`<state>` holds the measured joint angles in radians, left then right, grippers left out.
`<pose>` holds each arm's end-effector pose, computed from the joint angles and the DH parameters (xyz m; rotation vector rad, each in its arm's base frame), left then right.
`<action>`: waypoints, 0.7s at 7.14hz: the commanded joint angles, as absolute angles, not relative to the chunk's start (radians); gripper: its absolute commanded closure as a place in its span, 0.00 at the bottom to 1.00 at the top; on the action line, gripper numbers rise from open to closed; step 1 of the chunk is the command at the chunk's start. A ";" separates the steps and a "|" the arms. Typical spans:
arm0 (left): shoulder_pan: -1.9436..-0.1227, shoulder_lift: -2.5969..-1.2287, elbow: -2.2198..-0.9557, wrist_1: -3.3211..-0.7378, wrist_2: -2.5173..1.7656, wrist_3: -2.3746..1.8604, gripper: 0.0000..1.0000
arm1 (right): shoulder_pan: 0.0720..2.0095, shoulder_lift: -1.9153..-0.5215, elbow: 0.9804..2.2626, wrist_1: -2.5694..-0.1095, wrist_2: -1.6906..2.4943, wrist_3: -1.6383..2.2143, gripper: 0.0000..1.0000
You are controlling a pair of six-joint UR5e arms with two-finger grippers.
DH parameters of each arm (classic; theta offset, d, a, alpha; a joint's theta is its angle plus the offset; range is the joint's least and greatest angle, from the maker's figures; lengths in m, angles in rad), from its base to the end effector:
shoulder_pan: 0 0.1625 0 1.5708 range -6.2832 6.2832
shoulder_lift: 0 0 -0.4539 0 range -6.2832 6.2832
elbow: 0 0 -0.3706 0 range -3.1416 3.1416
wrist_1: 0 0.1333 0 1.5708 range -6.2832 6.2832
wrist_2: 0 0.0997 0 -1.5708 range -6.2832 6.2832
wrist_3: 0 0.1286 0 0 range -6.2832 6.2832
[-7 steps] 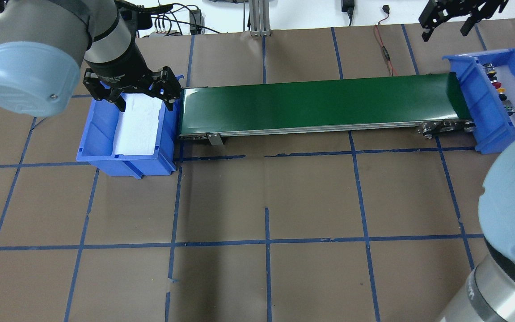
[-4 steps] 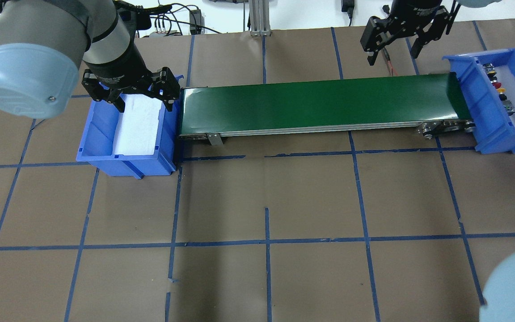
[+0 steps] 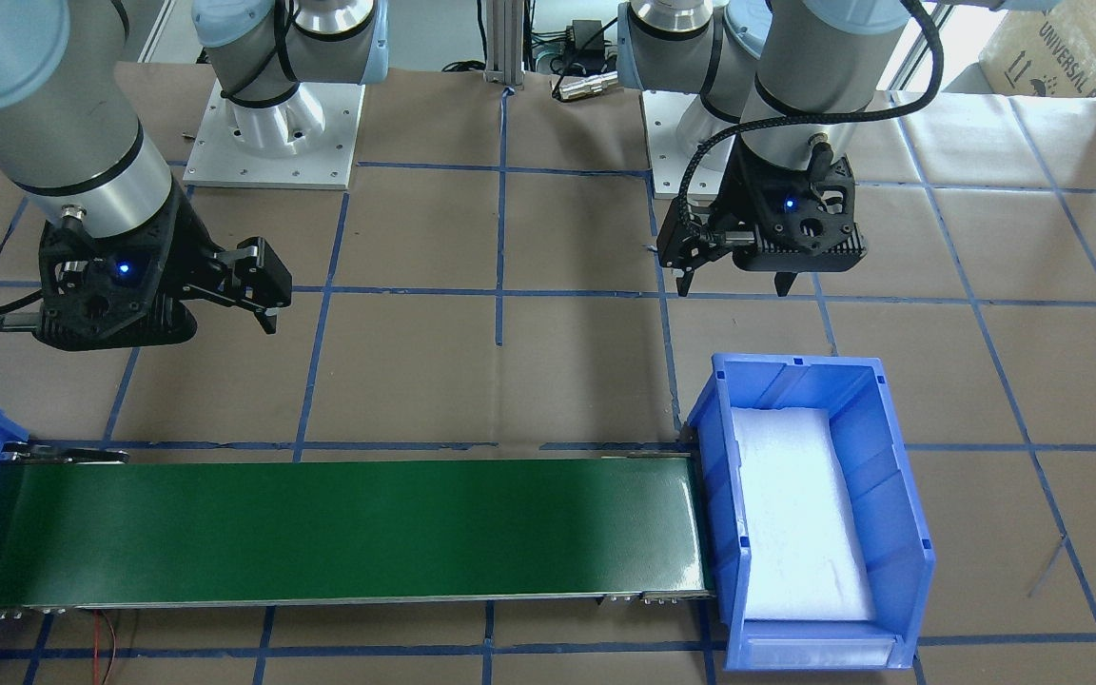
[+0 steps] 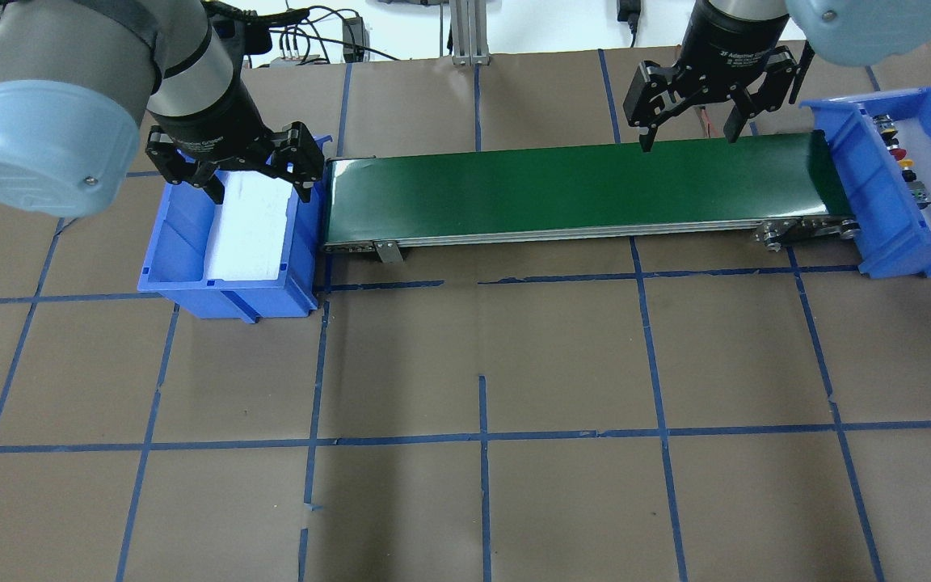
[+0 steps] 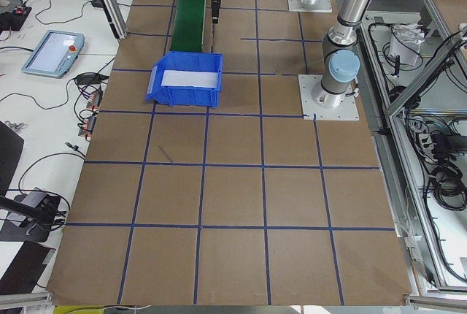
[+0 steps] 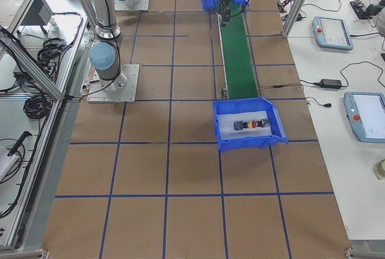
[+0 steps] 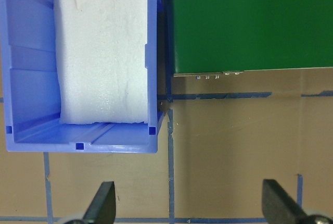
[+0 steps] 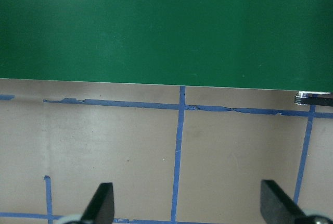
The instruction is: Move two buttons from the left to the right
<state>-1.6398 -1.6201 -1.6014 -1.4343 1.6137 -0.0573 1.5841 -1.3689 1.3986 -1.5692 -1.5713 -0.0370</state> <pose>-0.1619 -0.4886 0.4636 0.0163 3.1010 -0.0918 0.1406 -0.5553 0.4645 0.0790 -3.1401 -0.0492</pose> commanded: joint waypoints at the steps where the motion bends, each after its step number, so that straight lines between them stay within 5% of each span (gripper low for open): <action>1: -1.640 -1.620 -1.601 -1.434 1.614 -0.057 0.00 | 1.588 -1.355 1.350 -1.559 -1.566 0.015 0.00; 5: -1.640 -1.620 -1.601 -1.434 1.615 -0.057 0.00 | 1.589 -1.345 1.344 -1.551 -1.574 0.021 0.00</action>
<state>-1.6398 -1.6209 -1.6005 -1.4343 1.6152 -0.0571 1.5888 -1.3456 1.3458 -1.5489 -1.5714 0.0209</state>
